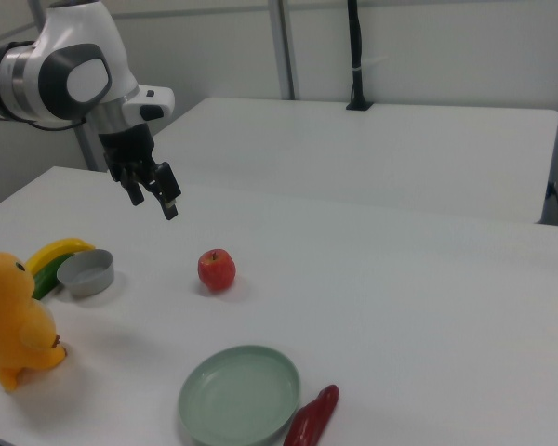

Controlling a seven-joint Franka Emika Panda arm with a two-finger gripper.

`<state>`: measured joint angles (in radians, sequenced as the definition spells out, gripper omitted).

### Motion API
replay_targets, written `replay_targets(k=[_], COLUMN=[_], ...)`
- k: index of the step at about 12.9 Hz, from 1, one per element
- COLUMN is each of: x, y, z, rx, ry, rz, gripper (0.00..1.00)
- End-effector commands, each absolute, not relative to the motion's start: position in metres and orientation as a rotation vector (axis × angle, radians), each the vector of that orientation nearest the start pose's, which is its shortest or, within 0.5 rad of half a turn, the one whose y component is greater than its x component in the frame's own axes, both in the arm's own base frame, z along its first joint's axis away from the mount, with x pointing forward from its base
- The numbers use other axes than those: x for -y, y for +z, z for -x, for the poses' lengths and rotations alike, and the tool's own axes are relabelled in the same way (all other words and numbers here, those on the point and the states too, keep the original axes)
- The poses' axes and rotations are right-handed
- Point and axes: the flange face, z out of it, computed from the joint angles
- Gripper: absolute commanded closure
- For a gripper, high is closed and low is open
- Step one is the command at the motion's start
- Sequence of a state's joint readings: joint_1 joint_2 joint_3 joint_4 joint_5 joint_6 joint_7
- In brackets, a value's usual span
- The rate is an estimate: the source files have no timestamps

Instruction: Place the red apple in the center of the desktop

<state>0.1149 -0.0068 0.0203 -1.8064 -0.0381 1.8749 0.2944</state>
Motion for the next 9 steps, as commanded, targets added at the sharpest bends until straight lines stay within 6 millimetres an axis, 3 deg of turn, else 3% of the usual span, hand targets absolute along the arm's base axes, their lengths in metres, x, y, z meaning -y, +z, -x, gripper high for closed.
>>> replay_targets(k=[1, 9], x=[-0.0713, -0.0685], y=[0.5483, 0.5505], z=[-0.5604, -0.5593], rx=[-0.186, -0.155], ry=[-0.109, -0.109], rz=[3.137, 3.14], gripper=[0.0, 0.0])
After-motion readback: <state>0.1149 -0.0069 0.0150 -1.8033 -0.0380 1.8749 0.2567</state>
